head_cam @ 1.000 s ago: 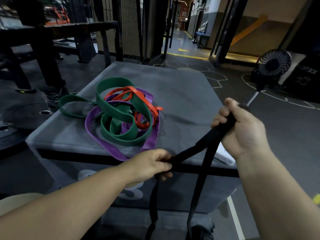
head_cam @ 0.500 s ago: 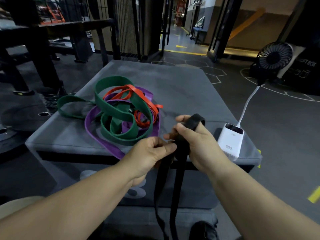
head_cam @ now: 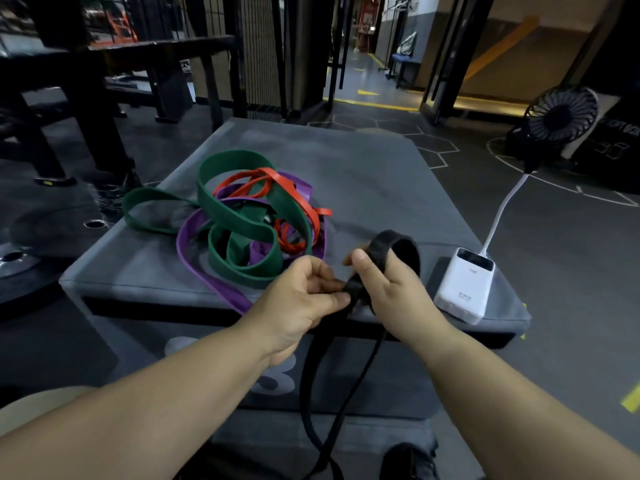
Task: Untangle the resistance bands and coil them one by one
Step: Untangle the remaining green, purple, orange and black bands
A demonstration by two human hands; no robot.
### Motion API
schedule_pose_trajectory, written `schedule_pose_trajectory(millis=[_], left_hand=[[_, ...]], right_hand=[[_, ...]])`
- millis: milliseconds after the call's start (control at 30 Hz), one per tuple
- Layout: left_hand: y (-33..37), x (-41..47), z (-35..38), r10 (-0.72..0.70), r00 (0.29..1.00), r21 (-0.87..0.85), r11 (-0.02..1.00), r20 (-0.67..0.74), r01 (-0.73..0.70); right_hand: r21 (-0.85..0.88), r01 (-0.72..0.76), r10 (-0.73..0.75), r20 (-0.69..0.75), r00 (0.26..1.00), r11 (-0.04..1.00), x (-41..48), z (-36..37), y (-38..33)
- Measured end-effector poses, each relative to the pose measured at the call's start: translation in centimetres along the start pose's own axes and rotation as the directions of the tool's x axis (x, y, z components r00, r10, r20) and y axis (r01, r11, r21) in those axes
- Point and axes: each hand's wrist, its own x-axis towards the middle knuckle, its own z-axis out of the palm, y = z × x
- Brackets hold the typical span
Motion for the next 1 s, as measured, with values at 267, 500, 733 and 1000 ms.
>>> schedule_pose_trajectory(millis=[267,500,733,1000], left_hand=[[-0.3,-0.3,-0.1,-0.096,0.969,0.229,0.973,0.229,0.043],[-1.0,0.3,-0.8,-0.044,0.986,0.516,0.855,0.162,-0.047],[2.1,0.2,-1.1,0.299,0.933,0.342,0.871,0.201,-0.353],[4.0,0.8,-2.8,0.291,0.917,0.607,0.687,0.273,-0.399]], right_hand=[[0.358,-0.103,0.146,-0.093,0.985,0.928,0.1,-0.1,-0.9],[0.507,-0.093,0.206,-0.171,0.964,0.857,1.1,-1.7,-0.4],[0.455,-0.3,0.224,0.214,0.951,0.839,0.9,-2.5,1.7],[0.32,-0.233,-0.057,0.691,0.721,0.918,-0.2,-2.5,1.7]])
